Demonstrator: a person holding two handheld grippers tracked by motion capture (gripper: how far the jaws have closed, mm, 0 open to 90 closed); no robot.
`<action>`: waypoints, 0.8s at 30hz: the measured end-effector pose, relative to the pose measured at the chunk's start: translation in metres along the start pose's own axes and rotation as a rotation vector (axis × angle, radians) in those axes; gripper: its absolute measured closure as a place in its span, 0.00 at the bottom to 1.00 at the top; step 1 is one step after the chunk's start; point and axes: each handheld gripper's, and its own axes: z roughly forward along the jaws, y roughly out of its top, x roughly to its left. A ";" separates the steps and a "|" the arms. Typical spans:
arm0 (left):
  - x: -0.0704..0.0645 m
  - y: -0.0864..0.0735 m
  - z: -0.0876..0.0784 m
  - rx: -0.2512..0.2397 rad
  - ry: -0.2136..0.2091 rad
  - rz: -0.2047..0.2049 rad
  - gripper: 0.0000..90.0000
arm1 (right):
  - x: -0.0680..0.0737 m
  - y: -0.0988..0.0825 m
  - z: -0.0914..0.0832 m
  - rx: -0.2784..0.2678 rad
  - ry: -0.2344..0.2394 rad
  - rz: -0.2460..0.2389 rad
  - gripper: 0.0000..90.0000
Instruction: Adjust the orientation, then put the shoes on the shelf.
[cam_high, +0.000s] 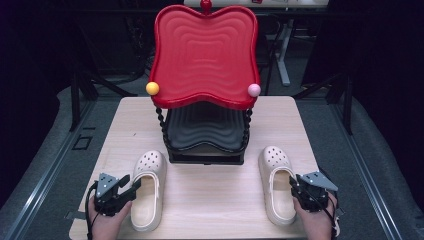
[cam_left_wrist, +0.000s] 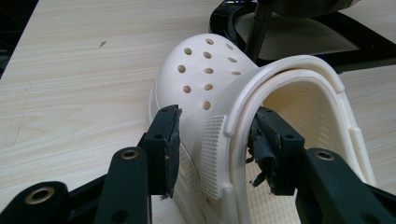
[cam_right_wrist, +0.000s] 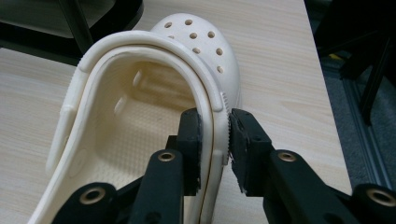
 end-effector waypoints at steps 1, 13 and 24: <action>0.000 0.000 0.000 0.000 0.000 0.000 0.60 | 0.000 0.001 0.000 0.003 0.000 0.004 0.84; -0.002 0.001 -0.003 -0.006 -0.017 -0.003 0.63 | 0.032 0.003 -0.002 0.006 0.070 0.025 0.84; -0.005 0.001 -0.003 0.007 -0.014 0.016 0.67 | 0.037 0.002 -0.002 -0.013 0.045 -0.040 0.77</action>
